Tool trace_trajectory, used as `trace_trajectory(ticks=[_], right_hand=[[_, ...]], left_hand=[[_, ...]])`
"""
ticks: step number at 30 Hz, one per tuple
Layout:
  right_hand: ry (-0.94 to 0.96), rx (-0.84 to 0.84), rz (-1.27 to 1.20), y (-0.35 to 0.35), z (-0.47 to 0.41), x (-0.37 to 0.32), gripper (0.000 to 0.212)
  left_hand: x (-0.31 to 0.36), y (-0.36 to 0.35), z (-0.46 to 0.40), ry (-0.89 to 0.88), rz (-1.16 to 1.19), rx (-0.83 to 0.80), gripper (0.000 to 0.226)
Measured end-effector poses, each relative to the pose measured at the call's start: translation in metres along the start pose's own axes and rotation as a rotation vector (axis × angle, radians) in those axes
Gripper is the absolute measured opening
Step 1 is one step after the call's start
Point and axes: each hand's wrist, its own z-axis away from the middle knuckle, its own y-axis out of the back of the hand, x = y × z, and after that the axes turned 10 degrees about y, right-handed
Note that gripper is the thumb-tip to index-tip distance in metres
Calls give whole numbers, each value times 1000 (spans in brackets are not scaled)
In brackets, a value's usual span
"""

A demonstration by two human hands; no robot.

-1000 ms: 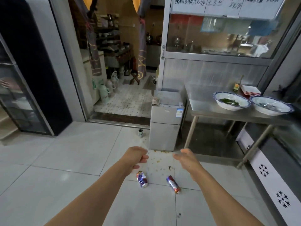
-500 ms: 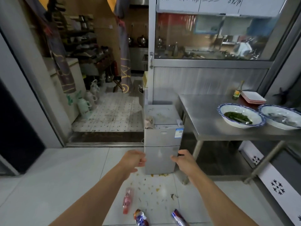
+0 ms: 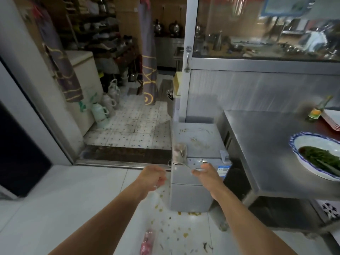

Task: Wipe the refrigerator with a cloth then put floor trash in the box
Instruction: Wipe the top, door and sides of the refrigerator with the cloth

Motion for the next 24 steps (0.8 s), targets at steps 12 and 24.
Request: trace_trajectory(ticks=[12,24], right_hand=[[-109,129,178,-80,-155,14,58],[-237,325,665,-160,-243,34,61]], left_hand=[[60,36,-196,32,-94,-151,19],[89,64,-355,38,-321,-348,14]])
